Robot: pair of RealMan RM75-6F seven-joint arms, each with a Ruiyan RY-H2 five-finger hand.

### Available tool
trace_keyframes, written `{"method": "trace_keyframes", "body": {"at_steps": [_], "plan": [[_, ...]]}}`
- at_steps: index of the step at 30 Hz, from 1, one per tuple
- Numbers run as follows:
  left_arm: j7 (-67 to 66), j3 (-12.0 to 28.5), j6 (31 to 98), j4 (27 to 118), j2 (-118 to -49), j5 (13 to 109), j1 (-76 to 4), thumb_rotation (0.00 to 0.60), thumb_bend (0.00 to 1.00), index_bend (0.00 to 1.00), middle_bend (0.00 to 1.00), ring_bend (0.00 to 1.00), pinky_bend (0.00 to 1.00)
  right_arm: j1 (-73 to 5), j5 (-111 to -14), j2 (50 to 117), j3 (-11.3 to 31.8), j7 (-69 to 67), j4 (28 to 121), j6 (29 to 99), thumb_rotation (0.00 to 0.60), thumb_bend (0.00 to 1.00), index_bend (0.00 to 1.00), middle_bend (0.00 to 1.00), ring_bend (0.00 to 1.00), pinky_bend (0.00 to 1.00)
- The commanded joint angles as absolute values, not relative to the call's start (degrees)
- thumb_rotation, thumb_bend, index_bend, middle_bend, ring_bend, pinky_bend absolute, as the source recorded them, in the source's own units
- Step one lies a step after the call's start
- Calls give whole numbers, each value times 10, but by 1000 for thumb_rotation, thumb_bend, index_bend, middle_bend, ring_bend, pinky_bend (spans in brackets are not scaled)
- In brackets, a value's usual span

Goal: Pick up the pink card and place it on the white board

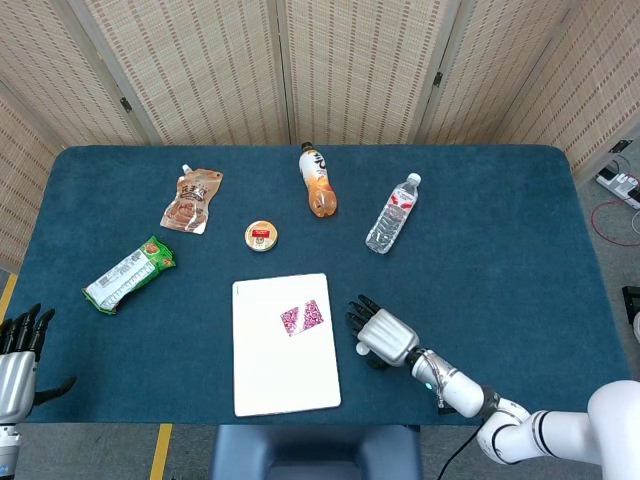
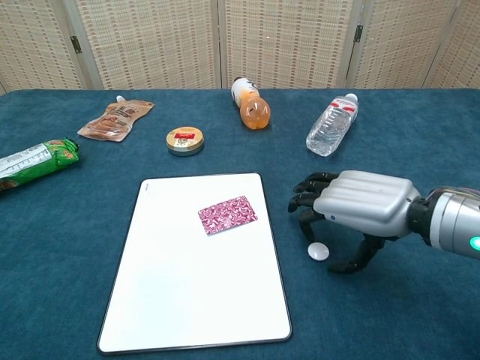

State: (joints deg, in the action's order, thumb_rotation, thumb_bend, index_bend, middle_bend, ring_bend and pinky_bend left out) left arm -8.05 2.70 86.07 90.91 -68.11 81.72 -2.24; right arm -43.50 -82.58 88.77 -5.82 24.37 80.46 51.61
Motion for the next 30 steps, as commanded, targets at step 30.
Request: {"method": "trace_keyframes", "body": {"at_steps": [30], "plan": [[-73, 26, 853, 909, -680, 813, -23, 600, 133, 0, 0, 0, 0, -439, -877, 903, -40, 200, 770, 489, 557, 321, 431, 212, 28, 0]]}}
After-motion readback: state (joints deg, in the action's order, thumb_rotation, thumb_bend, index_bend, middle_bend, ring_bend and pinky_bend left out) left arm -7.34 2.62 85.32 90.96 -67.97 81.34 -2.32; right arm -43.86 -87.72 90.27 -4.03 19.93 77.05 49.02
